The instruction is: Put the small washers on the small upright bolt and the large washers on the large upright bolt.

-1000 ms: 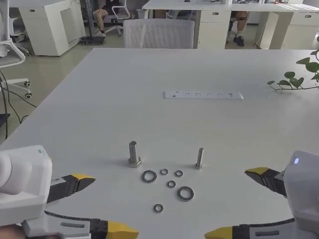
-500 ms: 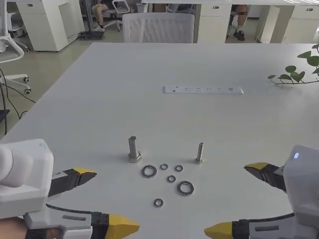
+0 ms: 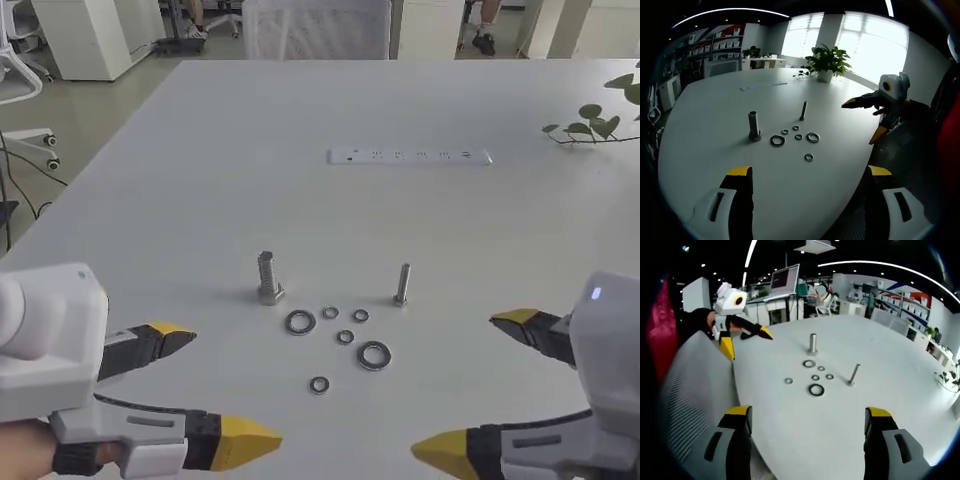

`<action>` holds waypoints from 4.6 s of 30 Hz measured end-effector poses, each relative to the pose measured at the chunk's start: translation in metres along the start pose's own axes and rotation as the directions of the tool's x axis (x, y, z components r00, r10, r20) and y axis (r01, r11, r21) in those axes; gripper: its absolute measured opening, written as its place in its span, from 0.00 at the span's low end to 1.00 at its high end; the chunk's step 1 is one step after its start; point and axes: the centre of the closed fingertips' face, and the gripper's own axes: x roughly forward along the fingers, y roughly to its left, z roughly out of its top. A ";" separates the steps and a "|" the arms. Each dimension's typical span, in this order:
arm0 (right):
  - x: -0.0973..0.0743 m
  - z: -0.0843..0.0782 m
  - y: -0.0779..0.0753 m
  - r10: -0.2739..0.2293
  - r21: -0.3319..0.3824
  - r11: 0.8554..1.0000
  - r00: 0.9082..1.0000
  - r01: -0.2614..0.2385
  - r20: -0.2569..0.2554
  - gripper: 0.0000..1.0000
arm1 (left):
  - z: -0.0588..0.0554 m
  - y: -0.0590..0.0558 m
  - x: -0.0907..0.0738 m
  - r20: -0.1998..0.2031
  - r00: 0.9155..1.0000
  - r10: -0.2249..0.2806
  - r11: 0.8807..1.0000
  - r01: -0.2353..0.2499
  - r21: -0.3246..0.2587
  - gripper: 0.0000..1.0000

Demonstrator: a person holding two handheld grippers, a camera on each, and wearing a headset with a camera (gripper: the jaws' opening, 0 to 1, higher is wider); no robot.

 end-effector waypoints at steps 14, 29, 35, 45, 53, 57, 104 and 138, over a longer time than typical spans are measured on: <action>0.001 -0.004 0.005 0.018 -0.008 1.000 1.000 -0.019 -0.022 0.93 | -0.003 0.001 0.001 -0.009 1.000 -0.004 1.000 0.004 -0.006 0.93; 0.003 0.004 0.004 0.036 -0.065 0.997 0.997 -0.040 -0.064 0.90 | -0.003 0.003 -0.002 0.001 1.000 0.000 1.000 0.000 -0.010 0.93; 0.010 0.009 0.005 0.060 -0.113 0.991 0.994 -0.070 -0.091 0.88 | -0.004 0.002 -0.002 -0.003 1.000 -0.002 1.000 0.002 -0.010 0.92; 0.031 0.015 0.000 0.092 -0.174 0.978 0.984 -0.119 -0.155 0.82 | -0.005 0.000 -0.002 -0.008 1.000 -0.008 1.000 0.008 -0.010 0.92; 0.046 0.017 -0.005 0.116 -0.204 0.966 0.971 -0.160 -0.210 0.72 | -0.007 -0.001 -0.001 -0.014 1.000 -0.012 1.000 0.012 -0.010 0.92; 0.055 0.016 -0.007 0.133 -0.199 0.963 0.964 -0.181 -0.232 0.67 | -0.008 -0.002 -0.001 -0.017 1.000 -0.015 1.000 0.015 -0.011 0.92; 0.101 -0.005 -0.010 0.180 -0.288 0.889 0.850 -0.356 -0.496 0.34 | -0.006 -0.001 -0.002 -0.013 1.000 -0.021 1.000 0.021 -0.016 0.90; 0.104 -0.007 -0.007 0.188 -0.251 0.897 0.828 -0.364 -0.527 0.24 | -0.010 -0.004 0.000 -0.023 0.999 -0.033 0.999 0.032 -0.023 0.90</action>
